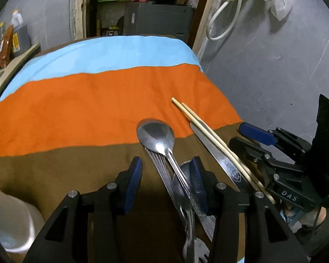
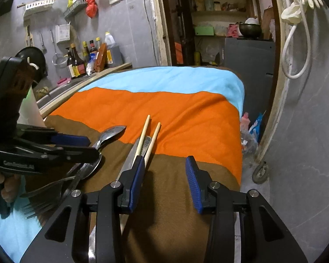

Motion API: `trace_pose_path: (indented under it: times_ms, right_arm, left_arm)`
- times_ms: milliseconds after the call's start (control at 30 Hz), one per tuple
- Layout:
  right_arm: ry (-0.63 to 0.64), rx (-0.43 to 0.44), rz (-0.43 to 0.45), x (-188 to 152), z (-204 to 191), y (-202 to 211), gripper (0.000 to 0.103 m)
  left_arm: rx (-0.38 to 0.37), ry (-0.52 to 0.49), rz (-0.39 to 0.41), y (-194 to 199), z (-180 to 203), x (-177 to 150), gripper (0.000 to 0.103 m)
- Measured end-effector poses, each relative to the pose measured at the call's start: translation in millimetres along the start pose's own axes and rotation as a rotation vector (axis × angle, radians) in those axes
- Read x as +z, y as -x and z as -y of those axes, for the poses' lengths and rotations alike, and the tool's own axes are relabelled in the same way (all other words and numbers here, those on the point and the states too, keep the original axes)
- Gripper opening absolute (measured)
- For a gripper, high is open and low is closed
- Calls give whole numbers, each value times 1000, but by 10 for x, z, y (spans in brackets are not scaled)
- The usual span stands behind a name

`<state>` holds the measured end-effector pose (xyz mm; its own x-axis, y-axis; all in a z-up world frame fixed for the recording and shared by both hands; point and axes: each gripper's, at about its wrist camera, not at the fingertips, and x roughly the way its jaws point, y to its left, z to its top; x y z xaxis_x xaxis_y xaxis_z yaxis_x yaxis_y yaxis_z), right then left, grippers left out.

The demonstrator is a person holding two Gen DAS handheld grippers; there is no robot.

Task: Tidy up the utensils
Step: 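Grasp a silver spoon with the left tool while the right tool grasps a chopstick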

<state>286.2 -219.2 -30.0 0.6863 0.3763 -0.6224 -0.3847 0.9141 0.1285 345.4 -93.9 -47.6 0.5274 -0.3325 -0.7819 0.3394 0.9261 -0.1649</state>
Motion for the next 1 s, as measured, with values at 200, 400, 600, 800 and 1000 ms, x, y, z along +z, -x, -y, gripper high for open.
trace_pose_path:
  times_ms: [200, 400, 600, 800, 1000]
  right_arm:
    - [-6, 7, -6, 7, 13, -28, 36]
    - [5, 0, -12, 16, -17, -36, 36]
    - [18, -11, -22, 29, -49, -60, 36]
    - [32, -11, -48, 99, -58, -133, 36]
    - [84, -37, -103, 169, -148, -236, 36]
  left_arm:
    - [-19, 40, 6, -26, -105, 4, 21]
    - [-9, 36, 1, -41, -114, 17, 19]
    - [-10, 41, 5, -45, -110, 41, 8]
    - [-38, 90, 21, 58, -238, -9, 6]
    - [-48, 127, 21, 144, -421, -93, 4]
